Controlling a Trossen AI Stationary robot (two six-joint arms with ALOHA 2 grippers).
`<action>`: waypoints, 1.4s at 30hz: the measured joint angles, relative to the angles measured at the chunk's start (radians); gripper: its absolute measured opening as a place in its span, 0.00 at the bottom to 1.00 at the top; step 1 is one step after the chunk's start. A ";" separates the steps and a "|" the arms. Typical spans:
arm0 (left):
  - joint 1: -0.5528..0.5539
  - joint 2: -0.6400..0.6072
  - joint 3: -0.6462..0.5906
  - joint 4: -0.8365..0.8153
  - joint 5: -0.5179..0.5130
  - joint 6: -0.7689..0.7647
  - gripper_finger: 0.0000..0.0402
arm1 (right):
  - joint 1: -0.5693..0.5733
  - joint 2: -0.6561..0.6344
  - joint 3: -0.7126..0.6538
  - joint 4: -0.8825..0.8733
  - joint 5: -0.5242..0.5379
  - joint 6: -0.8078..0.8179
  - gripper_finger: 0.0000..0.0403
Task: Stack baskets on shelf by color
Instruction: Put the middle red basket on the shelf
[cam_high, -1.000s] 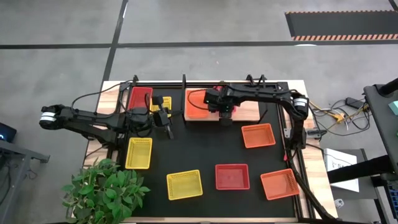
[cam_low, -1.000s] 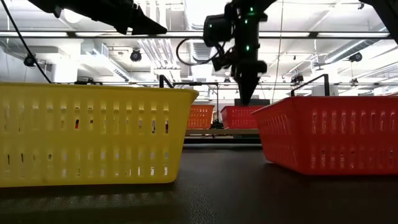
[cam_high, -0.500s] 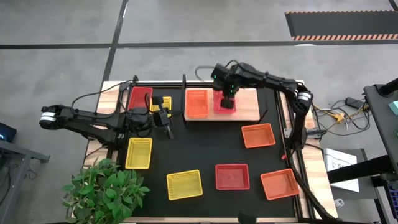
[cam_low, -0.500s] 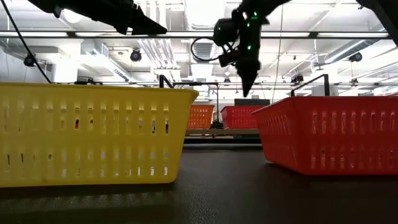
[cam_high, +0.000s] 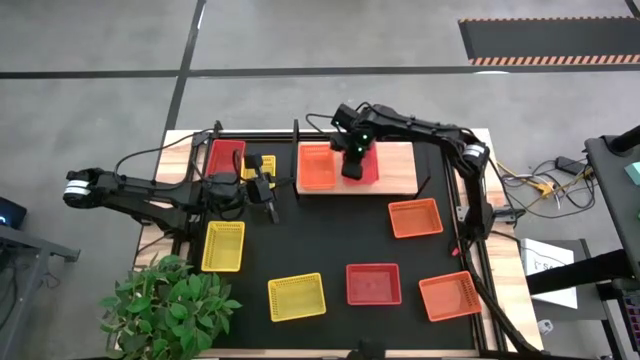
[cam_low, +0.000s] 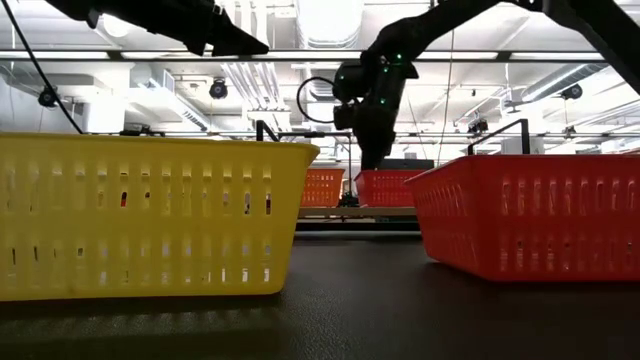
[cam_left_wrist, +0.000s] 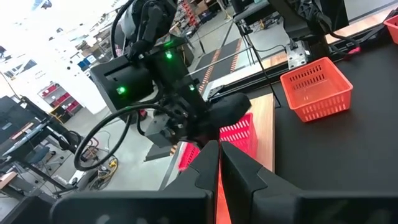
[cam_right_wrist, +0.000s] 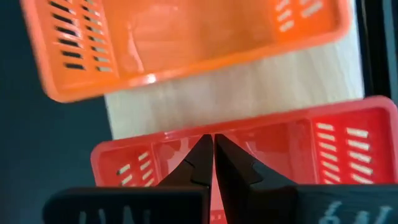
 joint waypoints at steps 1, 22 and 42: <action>0.000 0.000 0.000 0.001 0.000 0.002 0.00 | 0.003 0.000 0.000 0.003 0.000 0.004 0.02; 0.000 0.005 -0.004 0.000 0.000 -0.064 0.00 | 0.007 -0.197 -0.004 -0.286 0.167 0.227 0.02; -0.001 0.020 -0.004 -0.009 0.000 -0.090 0.00 | 0.007 -0.249 -0.308 -0.114 0.205 0.284 0.02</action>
